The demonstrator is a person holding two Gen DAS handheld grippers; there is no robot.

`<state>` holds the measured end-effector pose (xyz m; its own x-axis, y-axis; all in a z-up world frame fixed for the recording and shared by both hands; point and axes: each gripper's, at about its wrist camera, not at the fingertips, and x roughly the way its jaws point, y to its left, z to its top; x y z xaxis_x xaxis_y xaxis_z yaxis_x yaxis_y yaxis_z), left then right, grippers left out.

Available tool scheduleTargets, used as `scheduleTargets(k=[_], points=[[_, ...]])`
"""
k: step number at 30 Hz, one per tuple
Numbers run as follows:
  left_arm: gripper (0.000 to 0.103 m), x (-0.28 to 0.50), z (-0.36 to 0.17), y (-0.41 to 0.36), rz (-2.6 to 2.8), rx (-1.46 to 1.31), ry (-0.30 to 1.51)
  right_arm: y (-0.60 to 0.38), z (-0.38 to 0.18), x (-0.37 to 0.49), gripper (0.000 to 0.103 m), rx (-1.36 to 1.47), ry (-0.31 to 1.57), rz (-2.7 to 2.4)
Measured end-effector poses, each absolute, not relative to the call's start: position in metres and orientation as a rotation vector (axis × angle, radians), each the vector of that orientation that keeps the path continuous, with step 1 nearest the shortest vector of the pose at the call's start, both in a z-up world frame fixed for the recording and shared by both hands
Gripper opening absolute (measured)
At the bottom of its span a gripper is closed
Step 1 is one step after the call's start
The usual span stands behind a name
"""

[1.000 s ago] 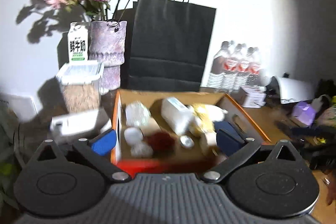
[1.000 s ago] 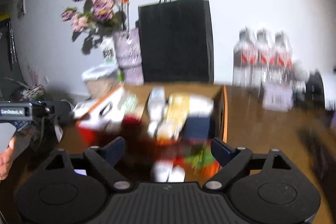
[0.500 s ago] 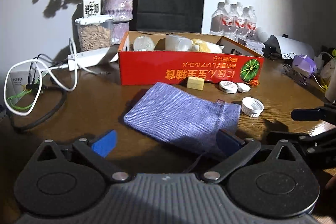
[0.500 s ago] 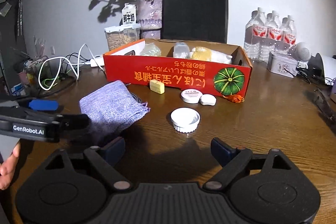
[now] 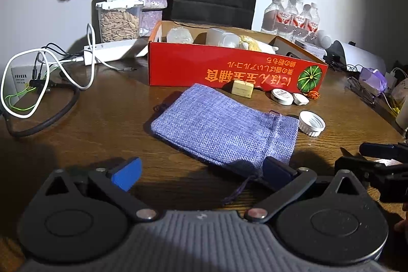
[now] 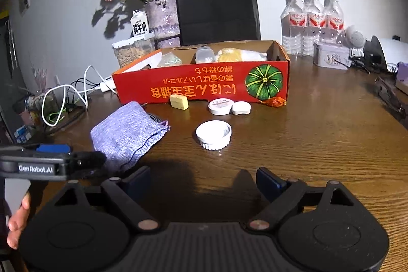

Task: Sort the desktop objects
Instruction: 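Grasp the purple cloth bag with the left tool while the right tool grasps a white round lid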

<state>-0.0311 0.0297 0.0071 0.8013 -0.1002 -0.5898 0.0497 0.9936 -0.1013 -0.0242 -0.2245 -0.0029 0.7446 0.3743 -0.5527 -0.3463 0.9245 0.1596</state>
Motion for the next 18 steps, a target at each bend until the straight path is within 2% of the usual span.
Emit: scheduleTargets(k=[11, 18], points=[[0.103, -0.032, 0.011, 0.029, -0.134, -0.072, 0.614, -0.227, 0.004, -0.02, 0.088, 0.05, 0.619, 0.393], [0.103, -0.009, 0.023, 0.021, -0.182, 0.04, 0.576, -0.231, 0.017, 0.008, 0.088, 0.016, 0.594, 0.339]])
